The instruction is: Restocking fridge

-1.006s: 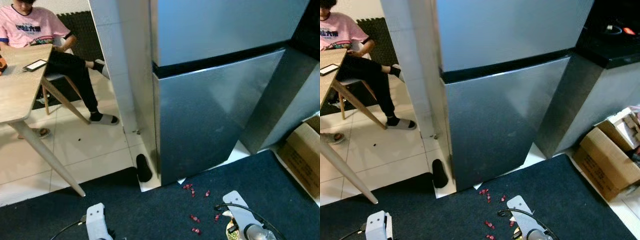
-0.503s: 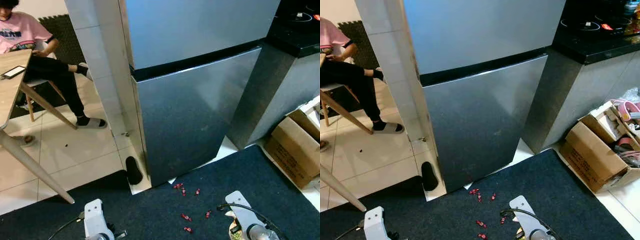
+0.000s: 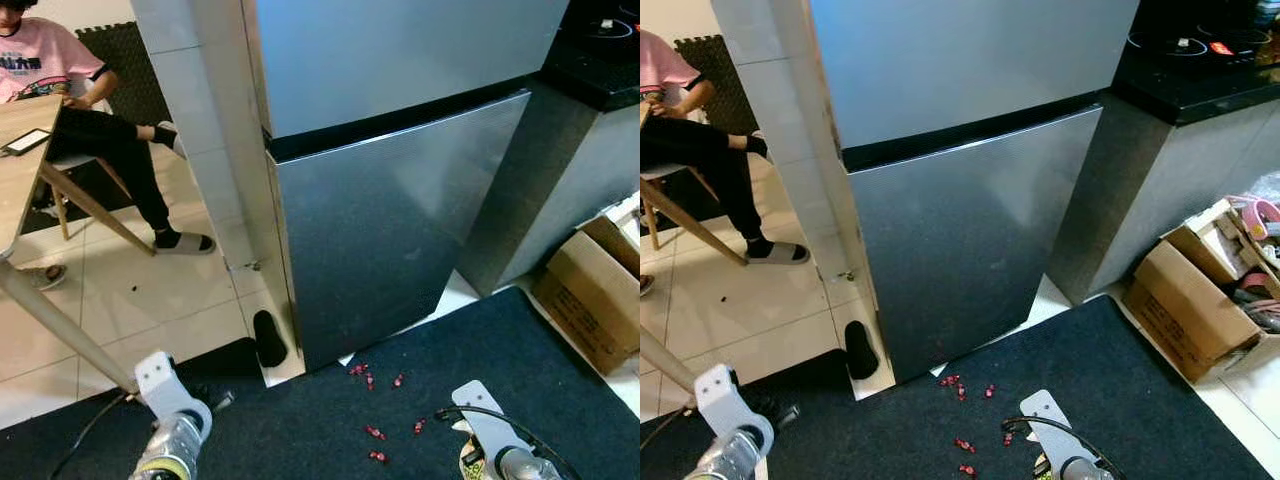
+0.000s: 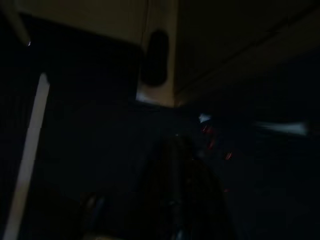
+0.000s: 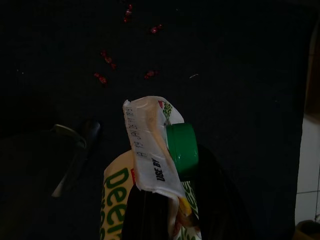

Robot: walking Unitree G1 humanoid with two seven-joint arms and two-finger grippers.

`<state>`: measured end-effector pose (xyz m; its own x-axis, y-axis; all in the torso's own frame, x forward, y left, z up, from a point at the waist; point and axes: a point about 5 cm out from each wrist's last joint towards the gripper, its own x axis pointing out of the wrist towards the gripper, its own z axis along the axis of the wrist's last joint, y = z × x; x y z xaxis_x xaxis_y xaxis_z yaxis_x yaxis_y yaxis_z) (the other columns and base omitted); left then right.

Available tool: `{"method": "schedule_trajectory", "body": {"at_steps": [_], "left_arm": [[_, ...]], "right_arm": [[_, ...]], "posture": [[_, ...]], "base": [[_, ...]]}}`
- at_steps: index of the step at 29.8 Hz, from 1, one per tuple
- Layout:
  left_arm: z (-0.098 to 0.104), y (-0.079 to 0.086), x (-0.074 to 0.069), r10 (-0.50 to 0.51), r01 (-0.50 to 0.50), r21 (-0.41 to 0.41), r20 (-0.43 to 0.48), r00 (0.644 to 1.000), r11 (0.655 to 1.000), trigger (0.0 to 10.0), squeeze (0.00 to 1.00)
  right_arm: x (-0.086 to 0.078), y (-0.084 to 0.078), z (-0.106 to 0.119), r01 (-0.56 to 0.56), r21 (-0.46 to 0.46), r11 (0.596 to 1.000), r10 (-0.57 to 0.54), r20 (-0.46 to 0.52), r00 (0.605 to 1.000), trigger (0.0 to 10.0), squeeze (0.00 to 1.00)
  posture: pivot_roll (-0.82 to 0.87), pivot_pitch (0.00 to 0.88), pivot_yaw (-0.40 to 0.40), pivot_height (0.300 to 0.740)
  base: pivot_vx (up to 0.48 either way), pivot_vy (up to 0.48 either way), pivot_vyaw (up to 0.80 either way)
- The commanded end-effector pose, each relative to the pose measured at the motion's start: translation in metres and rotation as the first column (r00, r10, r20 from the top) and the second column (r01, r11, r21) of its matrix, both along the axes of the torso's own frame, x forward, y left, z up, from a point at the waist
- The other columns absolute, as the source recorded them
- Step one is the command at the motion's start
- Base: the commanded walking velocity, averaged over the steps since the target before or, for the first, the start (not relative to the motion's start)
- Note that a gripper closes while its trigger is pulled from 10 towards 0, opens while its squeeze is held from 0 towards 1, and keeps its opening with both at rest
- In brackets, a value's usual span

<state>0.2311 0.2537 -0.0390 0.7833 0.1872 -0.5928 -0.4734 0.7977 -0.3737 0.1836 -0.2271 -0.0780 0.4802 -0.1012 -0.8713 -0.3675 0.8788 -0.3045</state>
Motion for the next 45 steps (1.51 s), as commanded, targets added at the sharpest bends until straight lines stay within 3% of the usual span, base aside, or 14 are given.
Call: {"method": "schedule_trajectory", "body": {"at_steps": [1, 5, 9, 15, 17, 20, 22, 27, 29, 31, 33, 34, 35, 45], "left_arm": [[0.015, 0.016, 0.011, 0.037, -0.038, 0.017, 0.077, 0.996, 0.999, 10.0, 1.00], [0.024, 0.021, 0.019, 0.039, -0.041, 0.016, 0.126, 0.991, 0.999, 10.0, 1.00], [0.050, 0.031, 0.042, 0.022, -0.025, 0.010, 0.254, 0.967, 1.000, 10.0, 1.00], [0.079, 0.035, 0.064, -0.137, 0.103, 0.119, 0.329, 0.934, 0.987, 10.0, 1.00], [0.102, 0.034, 0.081, -0.265, 0.193, 0.216, 0.383, 0.885, 0.957, 10.0, 1.00], [0.108, 0.034, 0.085, -0.296, 0.212, 0.241, 0.397, 0.869, 0.947, 10.0, 1.00], [0.133, 0.030, 0.100, -0.425, 0.284, 0.355, 0.432, 0.795, 0.891, 10.0, 1.00], [0.150, 0.026, 0.108, -0.510, 0.325, 0.430, 0.443, 0.737, 0.842, 10.0, 1.00], [0.166, 0.018, 0.117, -0.620, 0.384, 0.524, 0.412, 0.668, 0.760, 10.0, 1.00], [0.166, 0.018, 0.117, -0.620, 0.384, 0.524, 0.412, 0.668, 0.760, 10.0, 1.00], [0.179, 0.008, 0.125, -0.745, 0.439, 0.653, 0.305, 0.593, 0.617, 10.0, 1.00], [0.182, 0.005, 0.127, -0.770, 0.448, 0.683, 0.272, 0.577, 0.577, 10.0, 1.00], [0.187, 0.003, 0.130, -0.789, 0.451, 0.703, 0.258, 0.558, 0.549, 10.0, 0.00], [0.214, -0.002, 0.141, -0.830, 0.457, 0.734, 0.261, 0.493, 0.503, 10.0, 0.00]], "right_arm": [[0.003, 0.000, 0.002, 0.009, 0.001, 1.000, -0.009, 0.016, 1.000, 10.0, 0.00], [0.002, -0.001, 0.002, 0.015, -0.001, 1.000, -0.015, 0.017, 1.000, 10.0, 0.00], [0.003, -0.008, 0.004, 0.047, -0.008, 0.999, -0.046, 0.030, 0.998, 10.0, 0.00], [0.003, -0.014, 0.005, 0.081, -0.009, 0.997, -0.081, 0.044, 0.996, 10.0, 0.00], [0.000, -0.020, 0.006, 0.091, -0.018, 0.996, -0.090, 0.044, 0.995, 10.0, 0.00], [-0.002, -0.022, 0.005, 0.096, -0.021, 0.995, -0.095, 0.041, 0.995, 10.0, 0.00], [-0.010, -0.028, 0.003, 0.101, -0.036, 0.994, -0.100, 0.020, 0.995, 10.0, 0.00], [-0.015, -0.031, 0.002, 0.106, -0.041, 0.994, -0.106, 0.010, 0.994, 10.0, 0.00], [-0.014, -0.031, 0.003, 0.118, -0.035, 0.992, -0.117, 0.021, 0.993, 10.0, 0.00], [-0.014, -0.031, 0.003, 0.118, -0.035, 0.992, -0.117, 0.021, 0.993, 10.0, 0.00], [-0.015, -0.032, 0.002, 0.115, -0.034, 0.993, -0.114, 0.022, 0.993, 10.0, 0.00], [-0.016, -0.032, 0.002, 0.111, -0.035, 0.993, -0.110, 0.020, 0.994, 10.0, 0.00], [-0.019, -0.033, 0.001, 0.102, -0.040, 0.994, -0.102, 0.010, 0.995, 10.0, 0.00], [-0.031, -0.042, 0.000, 0.096, -0.057, 0.994, -0.097, -0.005, 0.995, 10.0, 0.00]], "posture": [[-0.03, 0.000, 0.012, 0.740], [-0.03, 0.000, 0.016, 0.740], [-0.04, 0.000, 0.024, 0.740], [-0.05, 0.000, 0.048, 0.740], [-0.05, 0.000, 0.054, 0.740], [-0.04, 0.000, 0.051, 0.740], [-0.03, 0.000, 0.043, 0.740], [-0.04, 0.032, 0.051, 0.740], [-0.06, 0.065, 0.052, 0.740], [-0.06, 0.065, 0.052, 0.740], [-0.06, 0.092, 0.037, 0.740], [-0.06, 0.092, 0.037, 0.740], [-0.06, 0.117, 0.035, 0.740], [-0.09, 0.203, 0.030, 0.740]], "base": [[0.000, 0.000, 0.00], [0.000, 0.000, 0.00], [0.000, 0.000, 0.00], [0.000, 0.000, 0.00], [0.000, 0.000, 0.00], [0.000, 0.000, 0.00], [0.000, 0.000, 0.00], [0.000, 0.000, 0.00], [0.000, 0.000, 0.00], [0.000, 0.000, 0.00], [0.000, 0.000, 0.00], [0.000, 0.000, 0.00], [0.000, 0.000, 0.00], [0.000, 0.000, 0.00]]}}
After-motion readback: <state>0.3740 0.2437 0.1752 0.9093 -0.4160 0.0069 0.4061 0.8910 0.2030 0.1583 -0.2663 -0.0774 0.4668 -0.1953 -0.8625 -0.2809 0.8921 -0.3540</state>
